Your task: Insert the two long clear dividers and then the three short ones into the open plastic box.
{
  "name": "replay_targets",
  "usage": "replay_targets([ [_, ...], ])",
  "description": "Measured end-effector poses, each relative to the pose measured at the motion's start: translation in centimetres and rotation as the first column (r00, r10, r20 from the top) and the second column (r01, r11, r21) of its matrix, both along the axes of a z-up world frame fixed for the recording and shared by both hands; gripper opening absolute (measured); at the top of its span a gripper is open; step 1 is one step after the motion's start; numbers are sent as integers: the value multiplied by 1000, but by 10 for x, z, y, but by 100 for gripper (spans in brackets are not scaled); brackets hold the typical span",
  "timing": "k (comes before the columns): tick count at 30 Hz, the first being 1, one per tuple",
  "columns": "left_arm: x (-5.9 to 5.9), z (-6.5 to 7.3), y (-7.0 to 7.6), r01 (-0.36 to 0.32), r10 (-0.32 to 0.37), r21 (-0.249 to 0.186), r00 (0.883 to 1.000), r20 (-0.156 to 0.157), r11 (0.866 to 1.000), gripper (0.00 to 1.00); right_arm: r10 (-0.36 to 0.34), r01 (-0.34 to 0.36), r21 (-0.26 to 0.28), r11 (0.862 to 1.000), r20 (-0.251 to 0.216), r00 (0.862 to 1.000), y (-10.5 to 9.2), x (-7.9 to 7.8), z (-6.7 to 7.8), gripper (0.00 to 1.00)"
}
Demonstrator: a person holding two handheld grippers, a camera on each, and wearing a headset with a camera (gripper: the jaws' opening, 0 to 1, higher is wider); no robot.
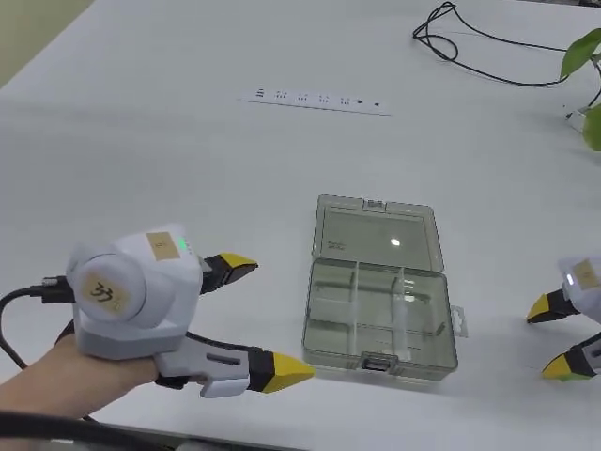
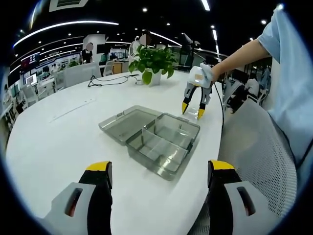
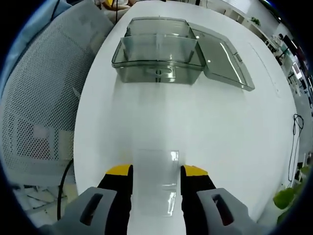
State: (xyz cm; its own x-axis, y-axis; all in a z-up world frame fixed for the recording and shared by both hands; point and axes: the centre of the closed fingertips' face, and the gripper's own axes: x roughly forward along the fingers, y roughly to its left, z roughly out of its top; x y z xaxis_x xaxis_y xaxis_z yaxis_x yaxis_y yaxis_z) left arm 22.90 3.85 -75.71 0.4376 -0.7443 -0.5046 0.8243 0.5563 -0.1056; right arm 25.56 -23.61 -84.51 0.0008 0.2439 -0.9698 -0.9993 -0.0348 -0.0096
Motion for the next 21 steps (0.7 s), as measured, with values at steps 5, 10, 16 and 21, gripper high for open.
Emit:
replay_targets([
  [5, 0, -1, -2, -1, 1, -7, 1000, -1, 1000, 81, -2, 2, -13, 1000, 4, 1000, 1, 1, 0, 33],
  [10, 0, -1, -4, 3, -3, -14, 1000, -3, 1000, 80, -11, 11, -24, 1000, 7, 1000, -1, 1, -1, 33],
  [16, 1, 2, -5, 2, -2, -26, 1000, -3, 1000, 80, -40, 40, -27, 999, 3, 999, 0, 1, 0, 32],
  [21, 4, 4, -6, -15, 15, -51, 1000, -15, 999, 80, -30, 31, -38, 999, 18, 999, 0, 2, 1, 32],
])
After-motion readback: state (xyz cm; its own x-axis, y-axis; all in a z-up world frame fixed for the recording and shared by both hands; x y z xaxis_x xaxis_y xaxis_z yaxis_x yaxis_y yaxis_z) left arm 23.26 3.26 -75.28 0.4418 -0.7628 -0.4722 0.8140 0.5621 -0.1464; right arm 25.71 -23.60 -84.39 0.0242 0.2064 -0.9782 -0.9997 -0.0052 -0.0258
